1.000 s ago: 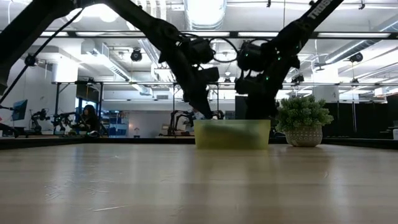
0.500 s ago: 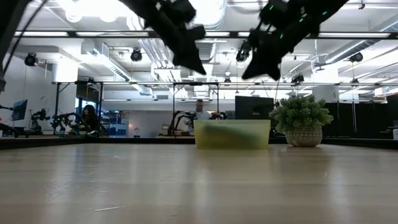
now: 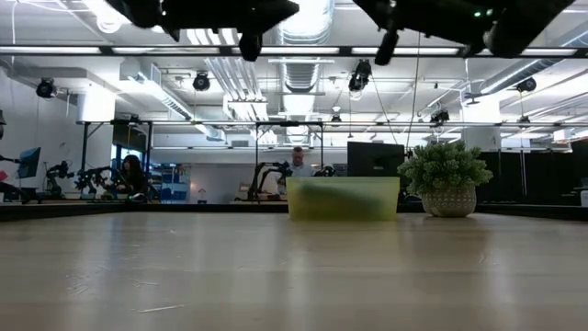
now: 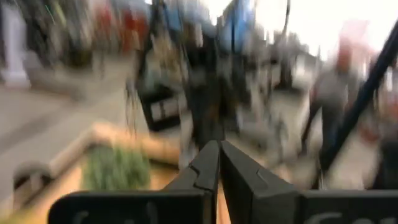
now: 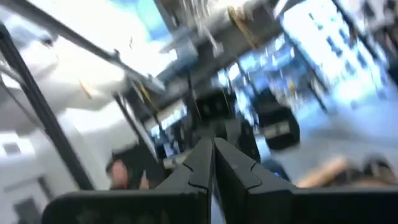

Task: Fold microfiber towels
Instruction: Return to Home Position

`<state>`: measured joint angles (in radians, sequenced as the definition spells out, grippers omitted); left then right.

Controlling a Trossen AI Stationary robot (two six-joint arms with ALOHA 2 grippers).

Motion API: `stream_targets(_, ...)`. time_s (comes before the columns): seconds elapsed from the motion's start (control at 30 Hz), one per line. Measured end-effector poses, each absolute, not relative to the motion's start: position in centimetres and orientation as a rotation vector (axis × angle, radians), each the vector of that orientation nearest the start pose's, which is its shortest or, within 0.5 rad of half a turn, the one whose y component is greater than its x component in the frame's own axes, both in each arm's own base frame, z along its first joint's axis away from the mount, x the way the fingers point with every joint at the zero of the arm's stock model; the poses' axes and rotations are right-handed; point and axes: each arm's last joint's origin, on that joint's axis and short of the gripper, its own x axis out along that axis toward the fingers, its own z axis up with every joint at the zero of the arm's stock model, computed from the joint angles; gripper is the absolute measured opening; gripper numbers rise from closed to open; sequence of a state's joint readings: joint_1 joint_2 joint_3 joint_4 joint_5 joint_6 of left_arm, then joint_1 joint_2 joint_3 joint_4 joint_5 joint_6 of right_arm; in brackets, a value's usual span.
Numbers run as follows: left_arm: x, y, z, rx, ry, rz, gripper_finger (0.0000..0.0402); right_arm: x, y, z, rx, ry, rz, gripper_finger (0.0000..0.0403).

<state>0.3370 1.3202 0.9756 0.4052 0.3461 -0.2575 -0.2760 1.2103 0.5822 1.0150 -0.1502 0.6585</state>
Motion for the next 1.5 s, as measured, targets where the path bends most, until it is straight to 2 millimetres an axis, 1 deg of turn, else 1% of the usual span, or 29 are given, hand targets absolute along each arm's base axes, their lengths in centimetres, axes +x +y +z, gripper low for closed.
stream_targets(0.07,28.1,9.3,34.4,-0.237,-0.217,-0.013,0.0001,24.7,-7.3,30.4,0.535,-0.485,0.024,0.0011)
stream_targets(0.1,27.6,9.5,35.0,-0.235,-0.284,-0.016,0.0001,24.9,-7.8,31.4,0.508,-0.517,0.041,0.0011)
stream_targets(0.17,26.6,9.8,36.3,-0.249,-0.369,-0.02,0.0001,24.8,-8.5,33.8,0.451,-0.581,0.062,0.0013)
stream_targets(0.23,25.5,9.8,37.6,-0.247,-0.414,-0.02,0.0001,24.1,-9.0,36.4,0.39,-0.649,0.072,0.0022)
stream_targets(0.3,24.0,9.4,38.9,-0.228,-0.456,-0.02,0.0001,22.8,-9.0,38.6,0.342,-0.717,0.084,0.0034)
stream_targets(0.4,20.8,8.3,41.2,-0.183,-0.548,-0.03,0.0001,19.9,-7.9,41.1,0.281,-0.797,0.091,0.0054)
stream_targets(0.5,17.5,7.1,42.7,-0.154,-0.572,0.014,0.0001,16.5,-6.5,42.1,0.25,-0.848,0.051,0.0072)
stream_targets(0.57,15.4,6.3,43.1,-0.143,-0.553,0.069,0.0001,14.2,-5.5,42.0,0.248,-0.907,0.01,0.0083)
stream_targets(0.63,13.4,5.5,43.2,-0.145,-0.547,0.119,0.0001,11.9,-4.5,41.4,0.262,-0.981,-0.042,0.0091)
stream_targets(0.7,11.7,4.8,42.8,-0.153,-0.58,0.155,0.0001,10.0,-3.6,40.2,0.299,-1.034,-0.08,0.0098)
stream_targets(0.77,10.7,4.5,41.8,-0.189,-0.601,0.195,0.0001,8.9,-2.9,38.6,0.364,-1.058,-0.073,0.0102)
stream_targets(0.83,10.0,4.3,40.2,-0.242,-0.61,0.224,0.0001,8.5,-2.2,36.9,0.448,-1.041,-0.051,0.0105)
stream_targets(0.9,9.0,3.9,38.7,-0.291,-0.626,0.217,0.0001,8.3,-1.4,35.6,0.502,-1.015,-0.029,0.0105)
stream_targets(1.03,7.7,3.5,35.2,-0.354,-0.635,0.266,0.0001,7.5,0.0,34.0,0.563,-0.987,-0.042,0.0105)
stream_targets(1.1,7.1,3.3,33.8,-0.369,-0.649,0.295,0.0,7.2,0.6,32.8,0.587,-0.936,-0.072,0.0105)
stream_targets(1.2,6.0,3.0,32.3,-0.39,-0.679,0.319,0.0,5.9,0.7,31.9,0.582,-0.923,-0.147,0.0105)
stream_targets(1.3,5.9,3.0,30.6,-0.433,-0.626,0.355,0.0,4.3,0.1,31.6,0.607,-0.95,-0.204,0.0105)
stream_targets(1.37,6.0,3.0,30.1,-0.442,-0.611,0.365,0.0,4.1,0.0,31.1,0.605,-0.928,-0.214,0.0103)
stream_targets(1.5,6.1,3.1,29.7,-0.463,-0.609,0.367,0.0,3.3,-0.4,31.1,0.606,-0.92,-0.217,0.0097)
